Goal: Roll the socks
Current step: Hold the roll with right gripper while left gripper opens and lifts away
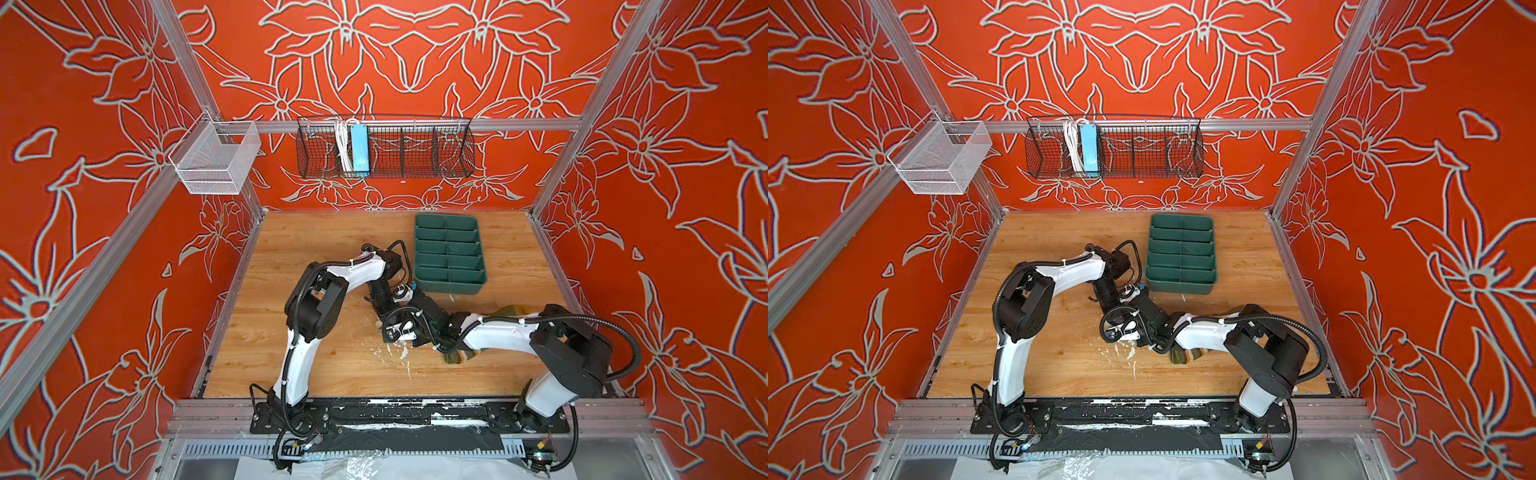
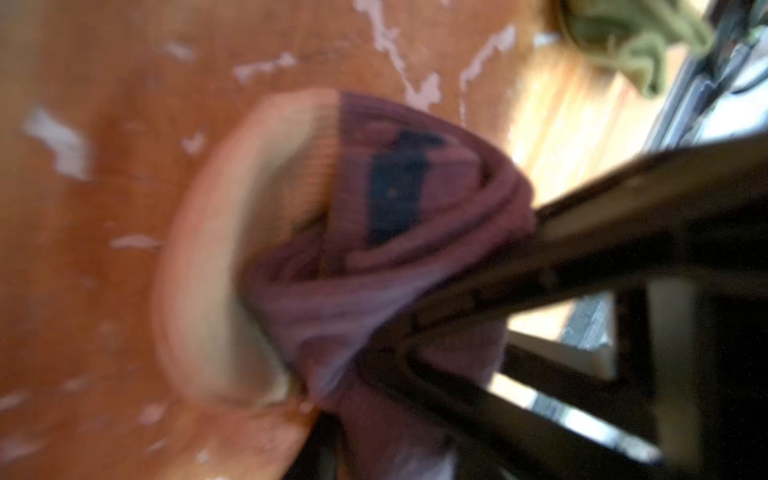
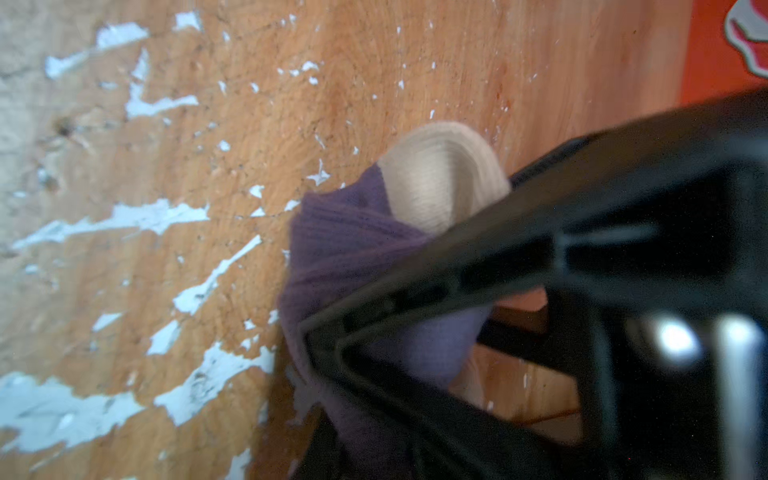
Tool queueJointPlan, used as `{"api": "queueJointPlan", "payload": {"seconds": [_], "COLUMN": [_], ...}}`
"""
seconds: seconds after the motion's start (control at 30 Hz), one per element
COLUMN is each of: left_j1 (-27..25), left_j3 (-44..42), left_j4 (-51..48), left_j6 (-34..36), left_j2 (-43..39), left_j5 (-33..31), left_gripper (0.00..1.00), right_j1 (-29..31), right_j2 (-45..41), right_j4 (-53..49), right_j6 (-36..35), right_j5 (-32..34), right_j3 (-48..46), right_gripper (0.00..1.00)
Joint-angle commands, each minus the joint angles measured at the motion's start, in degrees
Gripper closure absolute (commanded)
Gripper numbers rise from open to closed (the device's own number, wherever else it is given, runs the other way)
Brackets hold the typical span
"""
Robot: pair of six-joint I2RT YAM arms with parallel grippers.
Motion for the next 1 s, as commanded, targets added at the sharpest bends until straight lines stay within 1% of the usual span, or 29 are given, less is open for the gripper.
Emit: {"api": "queueJointPlan", "payload": {"seconds": [0.0,0.03,0.13,0.2,0.33,0.4,0.47,0.5,0.57,0.63,0.73,0.77,0.83,0.87,0.9,0.97], "left_j1": [-0.33,-0.33,-0.24,-0.24,-0.24,-0.18,0.00,0.51,2.09,3.87,5.97,6.08,6.08,6.08,6.08,5.99], "left_j3": [-3.85,-5.11,-8.57,-12.18,-22.28,-28.69,-35.31,-38.44,-42.44,-43.81,-43.60,-42.51,-38.24,-35.10,-31.90,-27.33], "left_j4": [11.08,12.61,17.22,21.83,34.09,41.30,48.46,51.36,53.73,53.18,51.21,49.23,41.35,36.58,32.34,25.89], "left_j6": [-2.36,-2.14,-2.66,-3.92,-5.83,-6.73,-6.87,-7.01,-7.06,-7.49,-8.11,-7.66,-3.43,-1.55,-0.20,2.67], "left_j2": [-7.95,-10.20,-16.61,-22.36,-36.75,-45.71,-54.49,-59.04,-68.07,-75.06,-83.99,-86.01,-87.32,-86.23,-84.31,-80.16], "left_j5": [-5.78,-6.18,-10.28,-15.80,-31.21,-39.79,-46.43,-47.73,-46.78,-44.69,-37.75,-33.96,-21.54,-15.43,-11.44,-4.70], "left_gripper": [0.03,0.03,0.03,0.03,0.03,0.03,0.03,0.03,0.03,0.03,0.03,0.03,0.03,0.02,0.00,0.06], "right_j1": [0.01,0.01,0.09,0.18,0.23,0.09,-0.34,-0.61,-1.32,-2.19,-4.00,-4.83,-6.36,-7.28,-8.02,-9.25], "right_j2": [0.57,0.66,0.77,0.89,1.82,3.27,5.12,6.25,8.27,10.29,13.97,15.56,18.61,20.30,21.83,24.56], "right_j4": [-14.91,-16.20,-18.79,-20.50,-24.06,-28.12,-32.65,-35.11,-39.51,-43.70,-50.11,-52.31,-56.48,-58.55,-60.15,-63.14], "right_j6": [3.57,4.71,6.58,7.34,8.86,8.62,8.69,8.69,8.57,7.94,6.17,5.99,5.54,5.65,6.01,6.13], "right_j5": [-3.31,-3.74,-5.21,-5.51,-6.91,-9.09,-11.50,-12.88,-15.53,-18.41,-22.53,-23.90,-26.46,-27.59,-28.31,-29.75], "right_j3": [1.19,1.56,1.81,2.45,4.78,7.16,10.01,11.76,14.97,17.91,22.72,24.58,28.45,30.79,32.84,36.19], "right_gripper": [1.00,1.00,1.00,1.00,1.00,1.00,1.00,1.00,1.00,1.00,1.00,1.00,1.00,1.00,1.00,1.00]}}
